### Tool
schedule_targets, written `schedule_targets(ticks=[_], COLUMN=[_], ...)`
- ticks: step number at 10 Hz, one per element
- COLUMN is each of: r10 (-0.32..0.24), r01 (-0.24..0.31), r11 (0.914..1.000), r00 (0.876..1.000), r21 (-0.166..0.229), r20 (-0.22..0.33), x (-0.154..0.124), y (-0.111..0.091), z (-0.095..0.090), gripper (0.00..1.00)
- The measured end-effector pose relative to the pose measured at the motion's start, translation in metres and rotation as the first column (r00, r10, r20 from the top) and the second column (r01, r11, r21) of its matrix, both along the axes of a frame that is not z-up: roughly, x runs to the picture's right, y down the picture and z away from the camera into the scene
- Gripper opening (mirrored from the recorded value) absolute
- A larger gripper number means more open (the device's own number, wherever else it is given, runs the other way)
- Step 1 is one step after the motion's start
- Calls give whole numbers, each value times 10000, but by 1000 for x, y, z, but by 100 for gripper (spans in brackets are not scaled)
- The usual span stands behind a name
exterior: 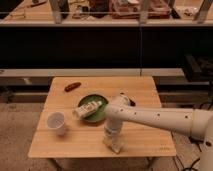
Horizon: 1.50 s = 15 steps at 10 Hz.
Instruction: Wipe the white sponge on the table
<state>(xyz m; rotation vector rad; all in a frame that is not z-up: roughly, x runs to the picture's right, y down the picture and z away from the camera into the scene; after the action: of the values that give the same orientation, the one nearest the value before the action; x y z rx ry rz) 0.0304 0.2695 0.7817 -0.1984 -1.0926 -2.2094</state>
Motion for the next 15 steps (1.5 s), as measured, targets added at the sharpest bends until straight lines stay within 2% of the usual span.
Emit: schedule_targets(ticks=[3, 5, 7, 10, 11, 14, 15], r10=[800, 1333, 1674, 2087, 2216, 2402, 2325], r01=[-797, -1294, -1582, -1913, -2014, -2161, -2095], r11=[9968, 9909, 9854, 9767, 9735, 9682, 9701], r00=[9946, 9819, 9685, 9521, 9479, 9440, 9470], r21=[65, 370, 636, 973, 1084, 1260, 1227], r20=[-668, -1347, -1844, -2235, -2290, -2261, -2218], x=[46, 78, 93, 105, 105, 97, 88], y=[-7, -14, -23, -37, -46, -67, -72], z=[3, 2, 3, 17, 28, 54, 63], gripper=[0, 0, 0, 0, 0, 0, 0])
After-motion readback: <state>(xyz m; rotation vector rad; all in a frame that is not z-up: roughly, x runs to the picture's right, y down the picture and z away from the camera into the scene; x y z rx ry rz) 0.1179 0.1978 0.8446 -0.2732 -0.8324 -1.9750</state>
